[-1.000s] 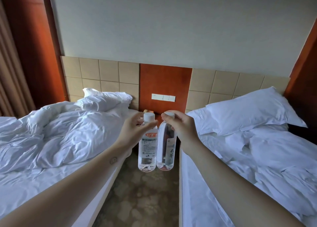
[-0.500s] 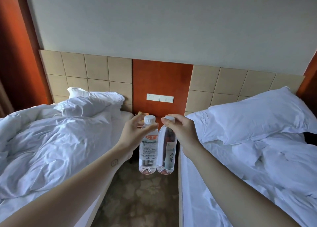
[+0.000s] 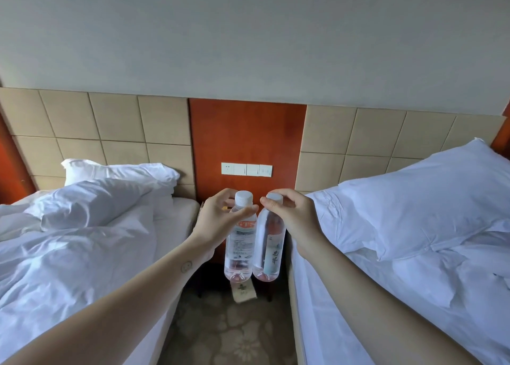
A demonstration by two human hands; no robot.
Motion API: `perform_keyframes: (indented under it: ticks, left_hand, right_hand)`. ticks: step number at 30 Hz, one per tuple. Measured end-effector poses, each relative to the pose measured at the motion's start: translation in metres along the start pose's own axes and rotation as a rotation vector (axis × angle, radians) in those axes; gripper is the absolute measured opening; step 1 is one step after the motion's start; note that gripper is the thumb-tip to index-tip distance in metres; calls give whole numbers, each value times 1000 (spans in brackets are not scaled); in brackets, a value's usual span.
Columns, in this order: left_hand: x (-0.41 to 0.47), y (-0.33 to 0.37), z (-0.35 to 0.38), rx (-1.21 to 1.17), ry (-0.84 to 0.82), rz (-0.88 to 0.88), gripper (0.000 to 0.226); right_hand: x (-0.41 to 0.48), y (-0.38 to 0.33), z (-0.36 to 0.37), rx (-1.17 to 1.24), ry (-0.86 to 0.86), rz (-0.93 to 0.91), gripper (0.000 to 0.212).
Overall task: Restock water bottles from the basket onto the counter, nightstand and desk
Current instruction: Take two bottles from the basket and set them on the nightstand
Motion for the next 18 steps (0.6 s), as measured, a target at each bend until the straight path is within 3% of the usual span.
perform_keyframes:
  ticks: [14, 18]
  left_hand:
    - [225, -92, 62, -11, 41, -60, 42]
    - [285, -112, 81, -19, 74, -78, 30]
  right_hand:
    - [239, 87, -16, -107, -65, 26, 21]
    - [311, 110, -20, -129, -117, 30, 19]
Point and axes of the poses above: each hand's wrist, its own x-axis towards the middle knuckle, its own z-axis out of the palm, y = z × x, the point moved 5 cm from there along x, towards the middle knuckle, and after that the axes turned 9 degrees about x, right-handed, at the moved point
